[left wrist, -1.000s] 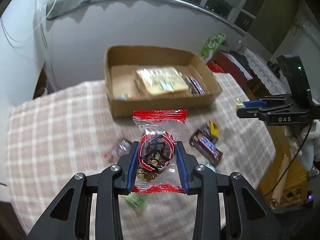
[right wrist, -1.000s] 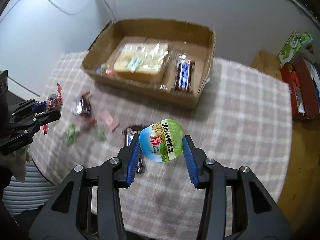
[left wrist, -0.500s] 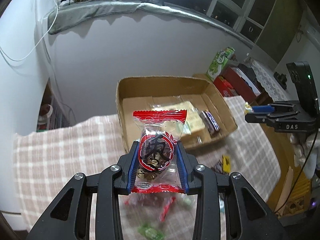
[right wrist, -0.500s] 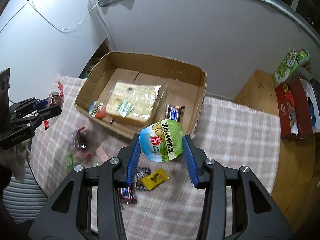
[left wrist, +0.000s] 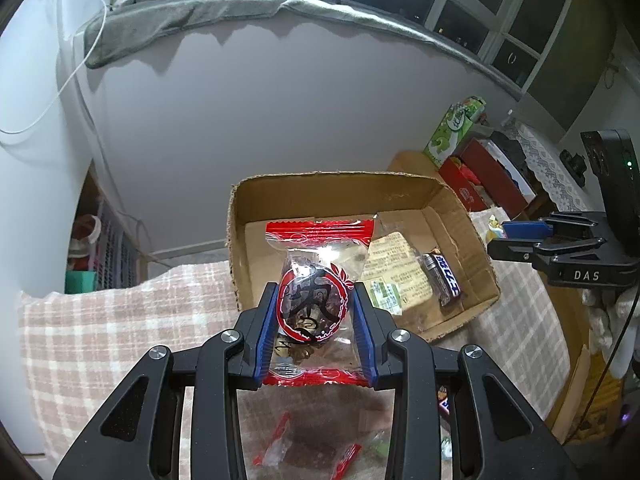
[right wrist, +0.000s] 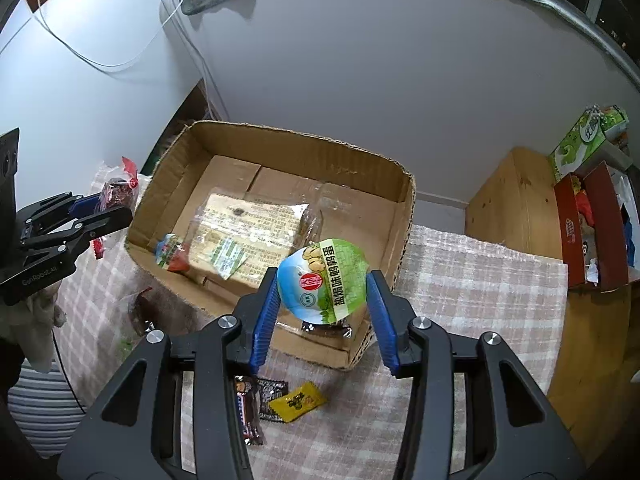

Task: Organize snacks
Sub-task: 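Lift and carry the candy bag and green jelly cup over the box with both grippers, then open both grippers to drop the candy bag and jelly cup into the box, then grasp the green candy packet with the left gripper while the right grasps the Snickers bar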

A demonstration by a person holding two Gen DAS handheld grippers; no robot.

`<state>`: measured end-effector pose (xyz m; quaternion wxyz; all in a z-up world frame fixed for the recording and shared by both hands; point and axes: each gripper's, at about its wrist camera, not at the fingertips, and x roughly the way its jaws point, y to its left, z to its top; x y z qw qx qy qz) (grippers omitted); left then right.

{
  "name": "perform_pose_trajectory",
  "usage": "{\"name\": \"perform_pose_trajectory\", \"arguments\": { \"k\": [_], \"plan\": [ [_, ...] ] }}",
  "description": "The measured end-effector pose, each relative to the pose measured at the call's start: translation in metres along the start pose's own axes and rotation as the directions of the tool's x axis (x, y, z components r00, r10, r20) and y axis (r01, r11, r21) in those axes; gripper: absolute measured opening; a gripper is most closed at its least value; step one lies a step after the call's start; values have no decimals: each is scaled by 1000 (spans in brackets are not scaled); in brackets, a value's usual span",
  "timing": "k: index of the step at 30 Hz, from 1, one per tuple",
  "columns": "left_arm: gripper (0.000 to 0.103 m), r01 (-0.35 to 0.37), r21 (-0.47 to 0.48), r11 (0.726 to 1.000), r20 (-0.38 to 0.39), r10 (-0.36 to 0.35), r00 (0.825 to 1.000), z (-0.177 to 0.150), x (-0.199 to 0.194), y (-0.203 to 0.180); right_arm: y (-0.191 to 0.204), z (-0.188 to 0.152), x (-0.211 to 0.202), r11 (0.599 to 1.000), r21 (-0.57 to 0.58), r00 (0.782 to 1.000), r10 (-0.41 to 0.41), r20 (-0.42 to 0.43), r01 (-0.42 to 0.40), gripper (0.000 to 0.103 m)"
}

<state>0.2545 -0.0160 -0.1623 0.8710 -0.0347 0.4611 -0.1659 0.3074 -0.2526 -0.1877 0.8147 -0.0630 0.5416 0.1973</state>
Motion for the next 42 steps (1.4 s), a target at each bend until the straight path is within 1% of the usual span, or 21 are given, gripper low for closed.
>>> {"name": "perform_pose_trajectory", "arguments": {
  "k": [2,4,5,6,7,8,10,16,22,27,34,42],
  "plan": [
    [34,-1,5,1000,-3,1,1000,2,3,-2,-1,1,4,1000,2,1000,-9,-3,9,46],
    [36,1,12,1000,-9,-1,1000,3,5,-4,-1,2,7,1000,6,1000,-11,-1,11,52],
    [41,-8,14,1000,-15,8,1000,4,7,-5,-1,2,7,1000,7,1000,-14,0,14,56],
    [48,-13,16,1000,-16,13,1000,5,7,-5,-2,3,7,1000,9,1000,-17,3,17,68],
    [49,-8,16,1000,-13,8,1000,5,7,-5,-2,3,7,1000,14,1000,-19,12,19,77],
    [49,-6,15,1000,-14,6,1000,5,7,-5,-3,4,6,1000,15,1000,-18,16,18,78],
    [51,-14,9,1000,-10,15,1000,5,6,-5,-4,4,6,1000,18,1000,-20,18,20,79],
    [51,-10,7,1000,3,10,1000,6,0,-4,-5,2,7,999,21,999,-35,8,35,79],
    [51,-9,7,1000,18,9,1000,3,-10,-3,-2,-4,1,999,26,1000,-29,11,28,79],
    [51,-12,0,1000,27,12,1000,-7,-22,0,0,-12,-7,999,29,1000,-15,18,14,79],
    [51,-17,-53,998,26,19,999,-33,-43,9,11,-33,-20,1000,24,1000,12,25,-12,79],
    [51,-25,-162,987,-4,25,1000,-84,-59,16,28,-70,-23,999,16,999,49,-3,-49,79]
  ]
}}
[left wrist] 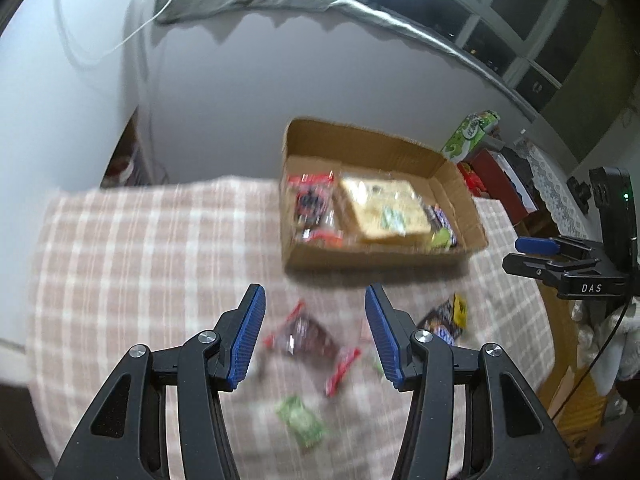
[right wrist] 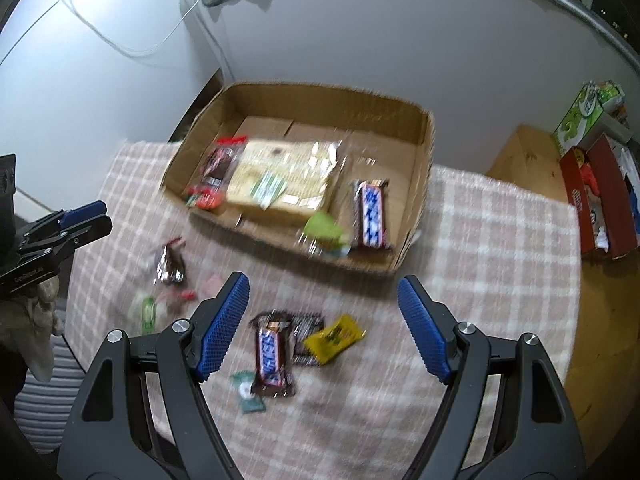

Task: Organize snacks
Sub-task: 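Grasp the green candy packet with the left gripper while the right grasps the Snickers bar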

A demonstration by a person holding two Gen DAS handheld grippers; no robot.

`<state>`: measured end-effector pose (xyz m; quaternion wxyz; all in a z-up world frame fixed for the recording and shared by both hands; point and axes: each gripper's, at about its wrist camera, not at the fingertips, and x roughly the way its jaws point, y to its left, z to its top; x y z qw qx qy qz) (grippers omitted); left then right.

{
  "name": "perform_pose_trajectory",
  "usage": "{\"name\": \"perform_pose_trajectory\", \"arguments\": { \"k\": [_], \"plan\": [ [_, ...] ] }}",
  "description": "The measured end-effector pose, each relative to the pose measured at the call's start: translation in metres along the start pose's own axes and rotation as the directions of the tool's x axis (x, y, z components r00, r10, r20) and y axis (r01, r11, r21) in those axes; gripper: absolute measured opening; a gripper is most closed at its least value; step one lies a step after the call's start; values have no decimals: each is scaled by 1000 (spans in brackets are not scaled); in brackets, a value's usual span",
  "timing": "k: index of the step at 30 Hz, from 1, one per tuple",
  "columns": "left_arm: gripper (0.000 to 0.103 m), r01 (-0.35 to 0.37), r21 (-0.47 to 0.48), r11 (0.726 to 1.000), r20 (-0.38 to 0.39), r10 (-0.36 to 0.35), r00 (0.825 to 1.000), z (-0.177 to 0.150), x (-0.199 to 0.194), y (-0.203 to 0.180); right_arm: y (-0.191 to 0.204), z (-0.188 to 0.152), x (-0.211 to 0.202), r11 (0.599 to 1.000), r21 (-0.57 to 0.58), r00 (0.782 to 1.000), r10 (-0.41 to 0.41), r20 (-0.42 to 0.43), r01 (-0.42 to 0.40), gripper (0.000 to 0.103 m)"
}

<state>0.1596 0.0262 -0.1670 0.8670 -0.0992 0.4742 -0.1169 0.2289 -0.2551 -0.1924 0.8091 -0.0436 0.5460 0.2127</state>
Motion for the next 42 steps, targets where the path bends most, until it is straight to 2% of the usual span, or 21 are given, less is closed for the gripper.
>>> {"name": "perform_pose_trajectory", "arguments": {
  "k": [14,18,21,24,28,33,39,42],
  "plan": [
    [50,-13,-107,994,-85,4,996,-76,1,3,30,-53,20,998,-49,996,38,-82,-42,79],
    [47,-19,-130,991,-108,5,994,-90,7,4,39,-63,28,996,-79,993,41,-113,-50,69],
    [44,-25,-145,989,-126,7,992,-96,14,5,42,-68,34,994,-93,991,37,-128,-49,67],
    [38,-38,-162,986,-142,15,990,-99,21,6,44,-71,39,994,-97,989,34,-140,-48,59],
    [38,-44,-178,983,-161,16,987,-100,29,7,45,-71,46,994,-96,988,34,-154,-49,59],
    [38,-56,-154,986,-185,27,982,-98,39,3,44,-69,56,995,-88,984,40,-171,-56,54],
    [38,-78,-130,988,-194,52,980,-95,47,0,45,-66,68,994,-86,980,43,-194,-61,53],
    [34,-94,-114,989,-195,70,978,-92,50,-2,46,-64,75,994,-88,978,42,-206,-61,52]
  ]
}}
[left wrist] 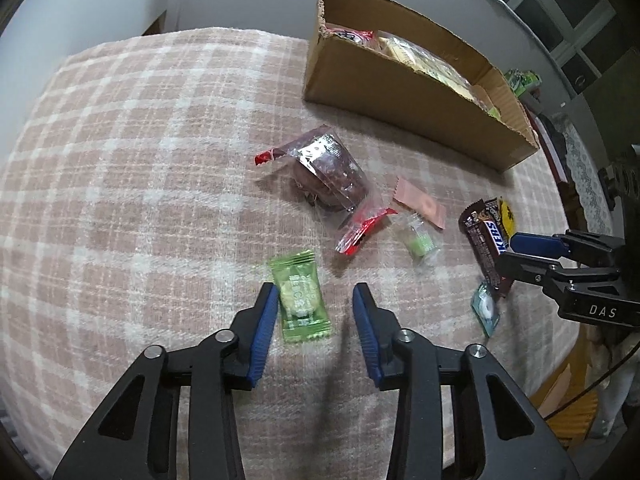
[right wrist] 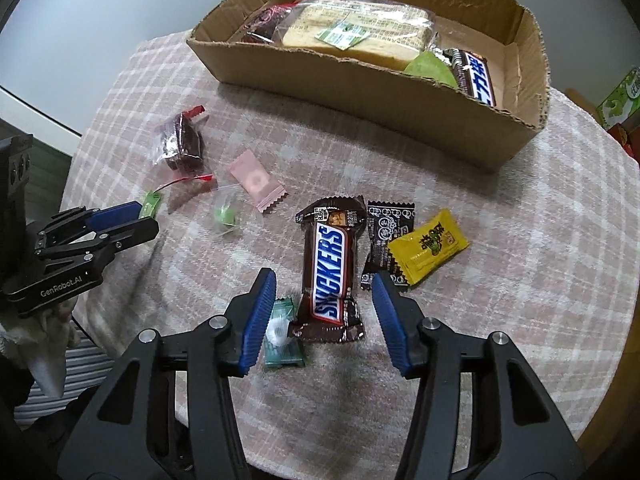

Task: Organize snacks
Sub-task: 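Grasp the green candy packet with the left gripper while the right grasps the Snickers bar, then carry the green packet and Snickers bar over the box with both grippers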

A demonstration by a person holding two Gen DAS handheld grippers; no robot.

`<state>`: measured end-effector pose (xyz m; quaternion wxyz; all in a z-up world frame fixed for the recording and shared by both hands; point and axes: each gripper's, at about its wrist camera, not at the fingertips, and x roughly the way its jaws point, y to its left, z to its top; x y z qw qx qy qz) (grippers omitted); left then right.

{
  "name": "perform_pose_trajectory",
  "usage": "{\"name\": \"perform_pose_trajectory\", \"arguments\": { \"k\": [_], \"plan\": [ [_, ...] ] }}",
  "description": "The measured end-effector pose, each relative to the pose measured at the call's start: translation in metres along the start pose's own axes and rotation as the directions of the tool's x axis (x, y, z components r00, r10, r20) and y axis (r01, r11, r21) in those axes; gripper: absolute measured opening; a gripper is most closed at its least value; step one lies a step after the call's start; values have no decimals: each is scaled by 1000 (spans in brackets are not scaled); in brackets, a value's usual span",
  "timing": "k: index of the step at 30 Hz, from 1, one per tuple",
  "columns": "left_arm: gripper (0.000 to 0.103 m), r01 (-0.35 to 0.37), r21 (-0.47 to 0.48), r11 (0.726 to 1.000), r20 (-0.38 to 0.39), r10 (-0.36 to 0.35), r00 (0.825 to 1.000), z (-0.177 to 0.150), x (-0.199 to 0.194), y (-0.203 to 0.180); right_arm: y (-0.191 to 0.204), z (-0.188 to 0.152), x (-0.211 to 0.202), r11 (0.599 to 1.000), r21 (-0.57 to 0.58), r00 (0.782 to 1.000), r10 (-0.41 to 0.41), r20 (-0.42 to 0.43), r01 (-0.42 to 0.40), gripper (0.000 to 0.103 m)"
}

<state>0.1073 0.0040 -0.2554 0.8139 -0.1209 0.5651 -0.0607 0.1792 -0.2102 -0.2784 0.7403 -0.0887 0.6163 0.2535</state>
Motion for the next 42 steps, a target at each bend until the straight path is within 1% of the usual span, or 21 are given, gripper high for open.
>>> {"name": "perform_pose_trajectory", "arguments": {
  "k": [3,8,9,10,11,14,15,21,25,32,42],
  "plan": [
    [32,-21,21,1000,4,21,1000,1,3,-4,3,5,8,1000,-7,1000,4,-15,-4,47],
    [26,-53,67,996,17,52,999,1,5,-9,10,10,20,1000,-22,999,-6,-37,6,45],
    [25,-56,69,996,19,55,998,0,6,-9,11,12,23,1000,-25,999,-16,-43,15,42],
    [22,-62,69,996,22,61,998,0,6,-8,12,12,26,999,-27,999,-24,-47,23,38],
    [21,-64,69,996,24,62,998,0,5,-7,13,13,27,999,-30,999,-29,-45,28,38],
    [21,-63,73,995,28,61,998,0,6,-8,17,13,29,998,-49,998,-50,-44,48,34],
    [21,-65,74,995,30,63,998,-1,6,-9,20,14,29,996,-63,997,-70,-43,67,31],
    [20,-54,62,997,30,53,998,0,4,-8,22,9,28,996,-56,997,-75,-32,73,30],
    [20,-47,53,997,36,45,998,-4,-4,-2,21,2,18,996,-50,997,-72,-12,71,30],
    [20,-18,45,999,65,15,998,-4,-26,0,13,-4,-6,999,-28,999,-43,27,44,30],
    [20,23,58,998,145,-31,989,20,-59,-11,-6,1,-58,999,5,993,-39,112,39,30]
  ]
}}
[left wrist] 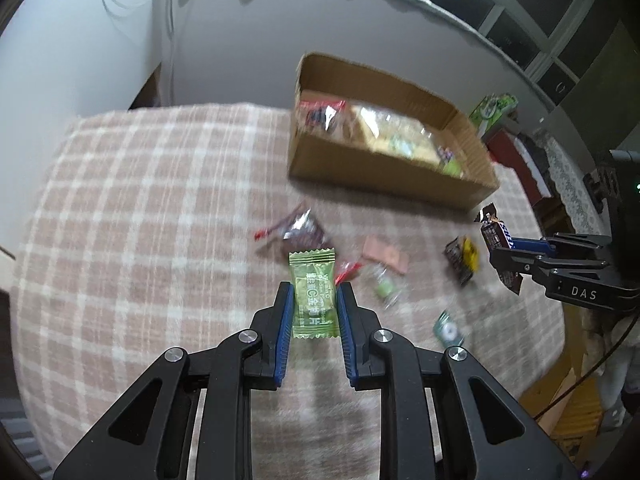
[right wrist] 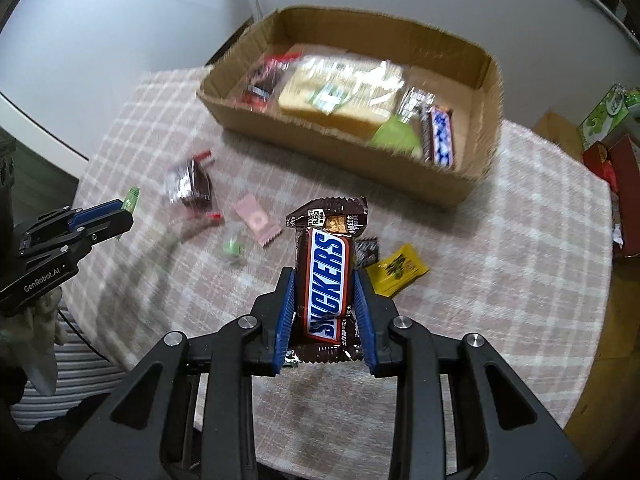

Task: Organize snacks
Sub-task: 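Carry the green packet and Snickers bar over the box with both grippers, then open both grippers to release the green packet and Snickers into the box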

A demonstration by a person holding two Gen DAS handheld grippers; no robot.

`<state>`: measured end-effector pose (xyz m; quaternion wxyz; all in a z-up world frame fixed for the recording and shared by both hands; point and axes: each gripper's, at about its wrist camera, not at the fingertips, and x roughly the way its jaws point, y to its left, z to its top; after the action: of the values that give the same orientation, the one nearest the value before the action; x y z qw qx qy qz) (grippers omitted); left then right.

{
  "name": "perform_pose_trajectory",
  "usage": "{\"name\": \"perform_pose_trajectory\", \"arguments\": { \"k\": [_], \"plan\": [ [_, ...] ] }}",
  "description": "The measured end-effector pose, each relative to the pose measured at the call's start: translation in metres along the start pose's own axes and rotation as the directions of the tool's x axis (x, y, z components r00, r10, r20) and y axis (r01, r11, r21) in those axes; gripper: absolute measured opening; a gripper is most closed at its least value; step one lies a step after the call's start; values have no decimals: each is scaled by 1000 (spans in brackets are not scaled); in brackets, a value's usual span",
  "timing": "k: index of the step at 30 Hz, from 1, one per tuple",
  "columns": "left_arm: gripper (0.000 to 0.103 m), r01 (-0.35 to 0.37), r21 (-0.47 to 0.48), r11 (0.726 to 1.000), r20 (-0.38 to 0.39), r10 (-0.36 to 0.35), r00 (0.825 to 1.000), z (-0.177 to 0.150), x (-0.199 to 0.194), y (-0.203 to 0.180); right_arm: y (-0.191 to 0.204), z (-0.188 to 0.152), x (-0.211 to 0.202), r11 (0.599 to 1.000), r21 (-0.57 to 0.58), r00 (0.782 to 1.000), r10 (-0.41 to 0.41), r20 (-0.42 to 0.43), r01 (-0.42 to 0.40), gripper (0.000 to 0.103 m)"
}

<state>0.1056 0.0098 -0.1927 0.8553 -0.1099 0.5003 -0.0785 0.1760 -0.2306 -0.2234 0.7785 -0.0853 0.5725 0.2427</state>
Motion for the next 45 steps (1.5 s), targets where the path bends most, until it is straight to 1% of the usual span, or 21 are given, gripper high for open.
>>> {"name": "perform_pose_trajectory", "arguments": {
  "k": [4,10,21,29,36,43,44,45],
  "plan": [
    [20,10,19,1000,28,-11,1000,15,-4,-9,-7,13,-17,1000,10,999,-6,34,6,30],
    [20,24,29,999,57,-26,998,40,-6,-13,-21,34,-31,999,39,997,-20,78,17,30],
    [20,19,76,997,92,-26,995,90,4,-21,-42,68,-34,997,58,993,-48,106,42,30],
    [20,24,95,995,79,-32,996,121,26,-27,-58,94,-21,995,75,993,-65,97,58,30],
    [20,21,101,995,67,-28,997,136,42,-29,-71,108,-8,994,94,994,-72,85,63,30],
    [20,27,97,995,56,-33,998,144,52,-30,-79,117,-1,993,98,994,-74,77,66,30],
    [21,27,99,995,55,-32,998,145,53,-31,-80,119,0,993,96,995,-72,75,65,31],
    [21,24,101,995,53,-30,998,146,54,-31,-80,119,0,993,95,994,-75,76,68,39]
  ]
}}
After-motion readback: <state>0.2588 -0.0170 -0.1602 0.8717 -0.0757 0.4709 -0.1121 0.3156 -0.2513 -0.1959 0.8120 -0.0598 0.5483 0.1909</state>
